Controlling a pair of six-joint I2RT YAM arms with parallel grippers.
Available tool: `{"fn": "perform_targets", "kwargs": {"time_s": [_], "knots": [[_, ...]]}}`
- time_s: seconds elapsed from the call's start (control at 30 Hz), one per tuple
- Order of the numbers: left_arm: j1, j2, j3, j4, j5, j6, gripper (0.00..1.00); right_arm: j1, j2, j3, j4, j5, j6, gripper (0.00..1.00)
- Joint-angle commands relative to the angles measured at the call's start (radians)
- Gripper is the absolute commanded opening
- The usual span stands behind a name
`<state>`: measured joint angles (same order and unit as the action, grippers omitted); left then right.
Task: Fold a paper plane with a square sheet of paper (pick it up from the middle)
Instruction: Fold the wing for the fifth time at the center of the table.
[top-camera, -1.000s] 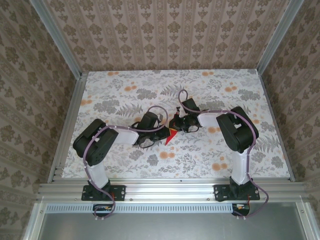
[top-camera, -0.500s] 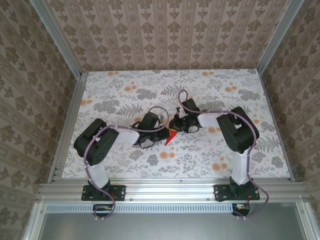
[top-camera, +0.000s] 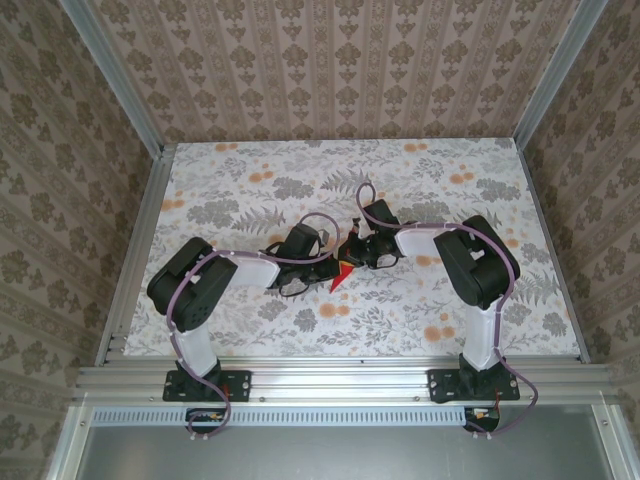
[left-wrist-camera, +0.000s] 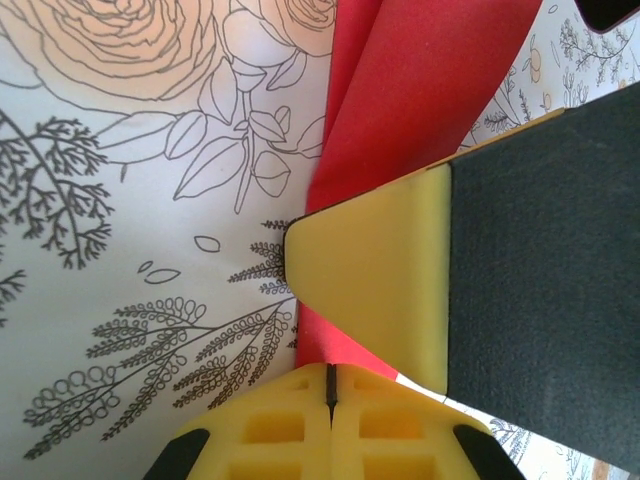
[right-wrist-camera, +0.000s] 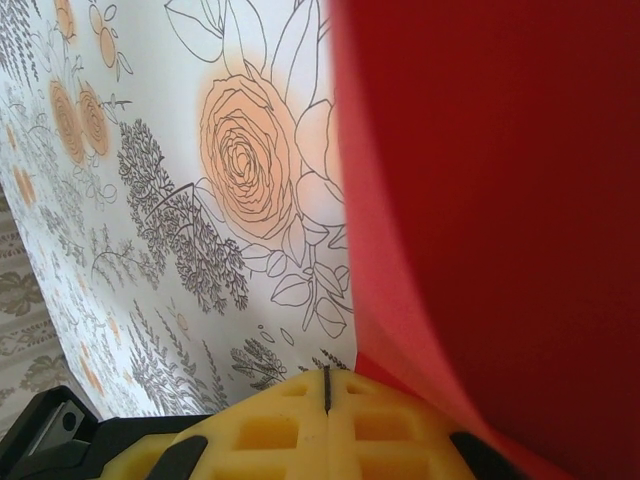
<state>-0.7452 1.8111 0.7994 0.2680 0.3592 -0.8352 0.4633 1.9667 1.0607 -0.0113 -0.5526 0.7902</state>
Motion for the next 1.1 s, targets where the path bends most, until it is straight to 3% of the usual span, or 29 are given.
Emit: {"fn": "perform_targets", "kwargs": {"time_s": [0.0, 1.07], "knots": [[-0.011, 0.026, -0.019, -0.179, -0.001, 0.048, 0.04, -0.016, 0.042, 0.032, -0.078, 0.069, -0.028, 0.03], [-0.039, 0.059, -0.014, -0.26, 0.037, 0.105, 0.03, -0.153, 0.197, 0.287, -0.087, 0.132, -0.087, 0.03]]}}
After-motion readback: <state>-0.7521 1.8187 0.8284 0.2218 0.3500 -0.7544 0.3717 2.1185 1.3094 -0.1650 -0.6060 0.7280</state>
